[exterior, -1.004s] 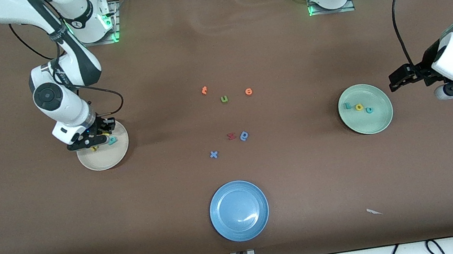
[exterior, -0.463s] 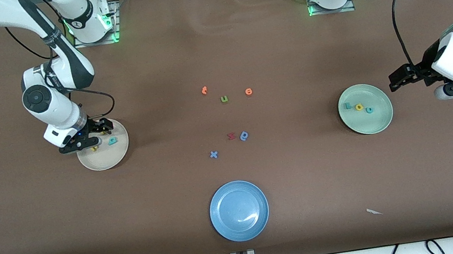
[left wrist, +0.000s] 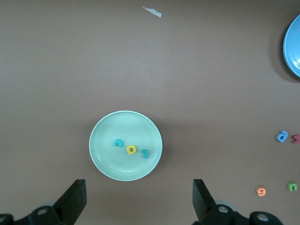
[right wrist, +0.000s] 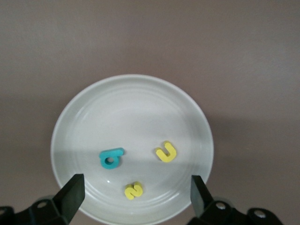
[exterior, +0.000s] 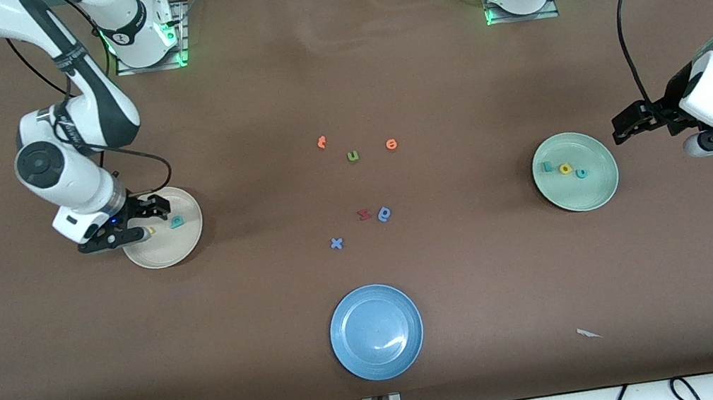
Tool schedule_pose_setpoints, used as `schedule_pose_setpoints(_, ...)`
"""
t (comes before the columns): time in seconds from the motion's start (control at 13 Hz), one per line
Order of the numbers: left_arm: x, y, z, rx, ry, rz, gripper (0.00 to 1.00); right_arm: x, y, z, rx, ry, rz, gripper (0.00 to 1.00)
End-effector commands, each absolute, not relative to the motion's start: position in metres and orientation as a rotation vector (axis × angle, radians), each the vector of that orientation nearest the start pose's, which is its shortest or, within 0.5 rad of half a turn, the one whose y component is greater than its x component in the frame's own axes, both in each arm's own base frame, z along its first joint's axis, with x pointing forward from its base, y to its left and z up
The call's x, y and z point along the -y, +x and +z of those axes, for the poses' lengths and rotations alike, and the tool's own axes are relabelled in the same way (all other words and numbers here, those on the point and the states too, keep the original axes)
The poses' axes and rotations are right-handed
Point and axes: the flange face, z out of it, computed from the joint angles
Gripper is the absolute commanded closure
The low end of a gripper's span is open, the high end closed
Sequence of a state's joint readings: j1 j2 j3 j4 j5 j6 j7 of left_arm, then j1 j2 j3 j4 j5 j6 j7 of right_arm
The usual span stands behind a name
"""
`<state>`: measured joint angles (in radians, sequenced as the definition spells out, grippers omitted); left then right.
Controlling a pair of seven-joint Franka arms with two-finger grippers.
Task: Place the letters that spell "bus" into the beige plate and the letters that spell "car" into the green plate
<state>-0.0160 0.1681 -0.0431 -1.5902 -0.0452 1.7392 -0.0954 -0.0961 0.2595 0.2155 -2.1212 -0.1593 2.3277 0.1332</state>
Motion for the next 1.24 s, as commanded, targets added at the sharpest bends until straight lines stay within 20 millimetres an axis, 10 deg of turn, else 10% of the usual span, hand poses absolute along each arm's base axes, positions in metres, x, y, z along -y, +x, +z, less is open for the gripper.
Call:
schedule_pose_setpoints(0.0,0.041,0.611,0.536,0.042,-3.199,0.033,0.00,-0.069,0.594,0.352,0.112,-3.186,0.094,0.00)
schedule_pose_setpoints(0.31,0.044,0.611,0.536,0.035,-3.199,0.036,0.00,-0.074,0.609,0.441,0.052,-3.167,0.099,0.00)
schedule_pose_setpoints(0.69,0.044,0.611,0.536,0.035,-3.199,0.036,0.00,-0.034,0.610,0.536,0.027,-3.131,0.140,0.00)
schedule_pose_setpoints(1.16,0.044,0.611,0.536,0.035,-3.199,0.036,0.00,-0.027,0.600,0.559,0.083,-3.148,0.147,0.00)
